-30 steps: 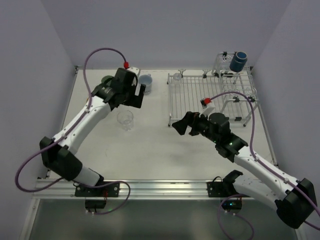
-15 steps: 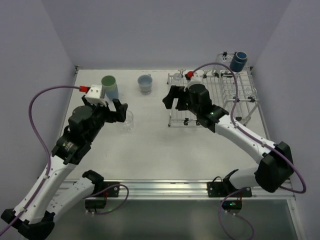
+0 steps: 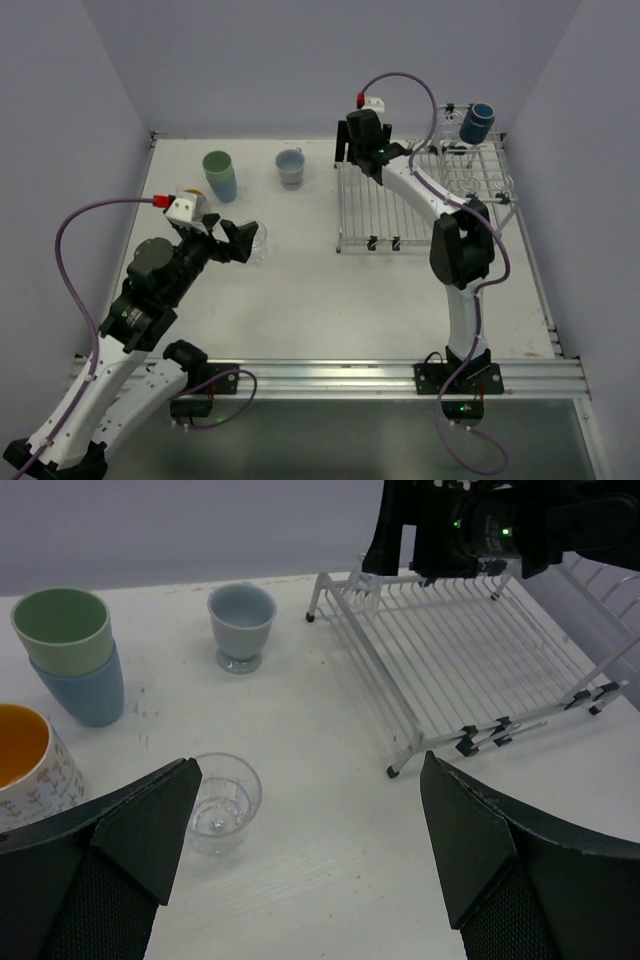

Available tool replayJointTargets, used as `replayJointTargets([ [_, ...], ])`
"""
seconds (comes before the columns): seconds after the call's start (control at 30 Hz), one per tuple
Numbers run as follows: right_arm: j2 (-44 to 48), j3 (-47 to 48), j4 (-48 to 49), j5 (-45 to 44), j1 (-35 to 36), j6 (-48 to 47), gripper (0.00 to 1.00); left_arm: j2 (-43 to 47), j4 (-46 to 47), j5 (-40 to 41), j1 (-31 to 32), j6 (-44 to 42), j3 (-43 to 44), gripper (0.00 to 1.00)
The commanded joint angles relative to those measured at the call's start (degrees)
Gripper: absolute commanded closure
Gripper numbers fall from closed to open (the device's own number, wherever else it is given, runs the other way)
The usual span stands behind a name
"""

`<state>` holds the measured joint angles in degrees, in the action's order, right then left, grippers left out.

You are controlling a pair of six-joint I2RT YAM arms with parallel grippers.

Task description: Unload the cups from the dish rack

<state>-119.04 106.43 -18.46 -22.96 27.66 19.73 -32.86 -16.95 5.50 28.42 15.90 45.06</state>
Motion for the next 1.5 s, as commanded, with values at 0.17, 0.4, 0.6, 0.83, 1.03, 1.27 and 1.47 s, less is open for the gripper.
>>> replayJointTargets([
  [0.17, -10.5, 14.1, -7.1, 2.2, -1.9, -2.9, 0.14, -2.2, 3.2, -4.4, 0.0, -1.2, -0.7, 0.00],
  [0.4, -15.2, 18.5, -7.0, 3.0, -2.5, -2.4, 0.16, -2.6, 3.2, -4.3, 0.0, -1.3, -0.8, 0.00],
  [0.6, -18.2, 20.3, -6.1, 2.0, -3.2, -2.7, 0.33, -3.4, 3.3, -4.4, 0.0, -1.3, -0.8, 0.00],
  [0.83, -17.0, 19.3, -2.4, 1.3, -3.8, -3.5, 0.74, -5.0, 4.9, -7.3, 0.0, -0.1, -0.8, 0.05],
  [1.03, -3.1, 3.3, 9.8, 1.8, -3.8, -4.9, 0.85, -8.3, 10.1, -15.1, 0.0, 7.3, -0.5, 0.17],
  [1.27, 26.4, -27.3, 24.4, 24.1, -3.8, 9.9, 0.84, -14.8, 33.7, -26.5, 0.0, 24.1, -6.8, 0.32],
  [1.47, 37.5, -50.1, 46.4, 41.4, -3.4, 32.2, 0.84, -22.1, 49.1, -30.3, 0.0, 33.6, -10.2, 0.36],
])
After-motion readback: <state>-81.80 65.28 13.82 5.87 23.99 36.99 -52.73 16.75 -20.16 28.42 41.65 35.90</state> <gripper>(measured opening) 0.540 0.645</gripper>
